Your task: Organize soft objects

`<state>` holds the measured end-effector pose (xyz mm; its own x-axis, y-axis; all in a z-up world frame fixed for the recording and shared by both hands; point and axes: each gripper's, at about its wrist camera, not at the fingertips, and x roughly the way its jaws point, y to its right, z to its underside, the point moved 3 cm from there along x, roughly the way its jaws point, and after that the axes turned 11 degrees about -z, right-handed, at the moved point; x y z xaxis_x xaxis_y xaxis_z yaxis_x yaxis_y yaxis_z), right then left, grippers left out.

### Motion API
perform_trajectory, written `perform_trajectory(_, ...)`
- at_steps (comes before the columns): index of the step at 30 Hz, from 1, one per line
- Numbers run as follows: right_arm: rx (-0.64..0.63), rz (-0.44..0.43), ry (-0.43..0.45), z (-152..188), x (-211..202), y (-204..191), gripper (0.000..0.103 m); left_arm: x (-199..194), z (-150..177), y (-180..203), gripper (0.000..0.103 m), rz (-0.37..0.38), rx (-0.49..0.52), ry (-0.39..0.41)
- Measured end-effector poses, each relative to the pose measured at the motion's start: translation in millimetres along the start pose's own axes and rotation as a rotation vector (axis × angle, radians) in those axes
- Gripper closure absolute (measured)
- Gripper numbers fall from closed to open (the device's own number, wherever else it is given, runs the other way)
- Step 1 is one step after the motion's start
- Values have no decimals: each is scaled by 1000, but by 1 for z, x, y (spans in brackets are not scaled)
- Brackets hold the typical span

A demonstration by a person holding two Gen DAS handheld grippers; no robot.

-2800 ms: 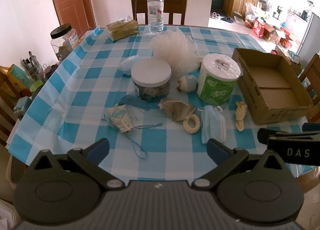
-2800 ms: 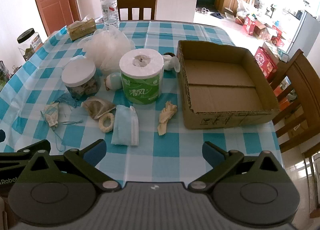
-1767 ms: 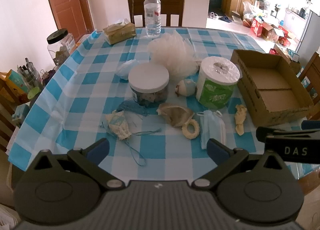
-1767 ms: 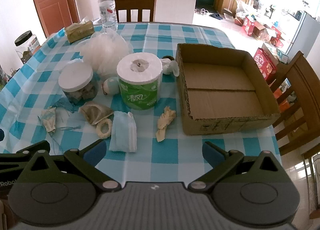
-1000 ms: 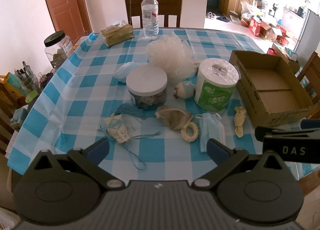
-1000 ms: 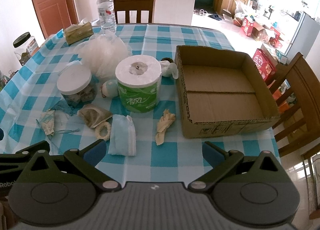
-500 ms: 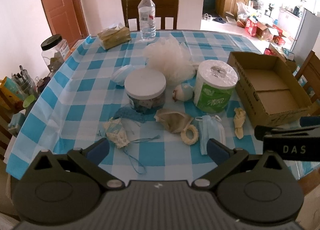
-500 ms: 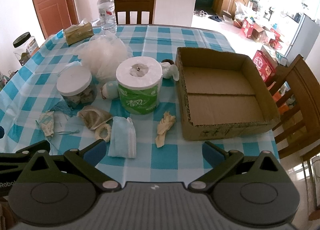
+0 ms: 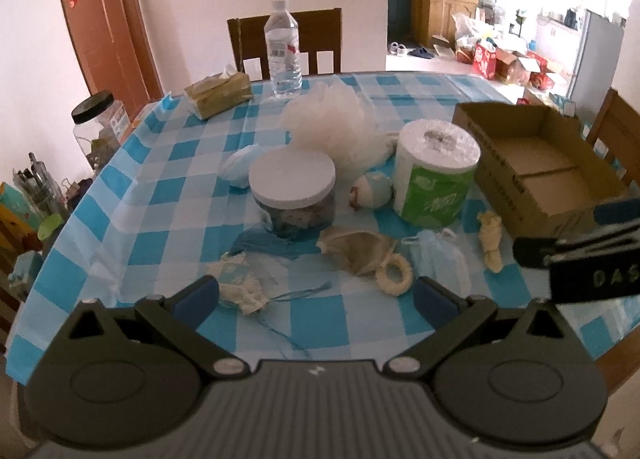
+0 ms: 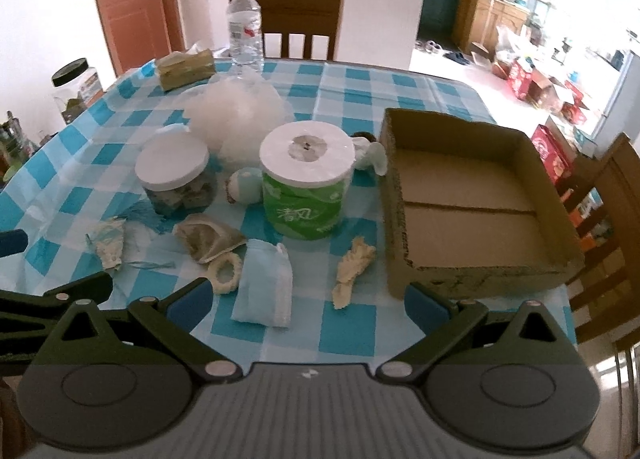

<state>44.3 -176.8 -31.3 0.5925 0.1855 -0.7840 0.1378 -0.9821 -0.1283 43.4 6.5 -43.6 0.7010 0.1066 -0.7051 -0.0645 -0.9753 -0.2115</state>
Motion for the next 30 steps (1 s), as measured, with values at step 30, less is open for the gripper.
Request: perform_trajectory(30,-150,-137,-43,12,67,-20,0,94,30,-42,1,-59,-19,-114)
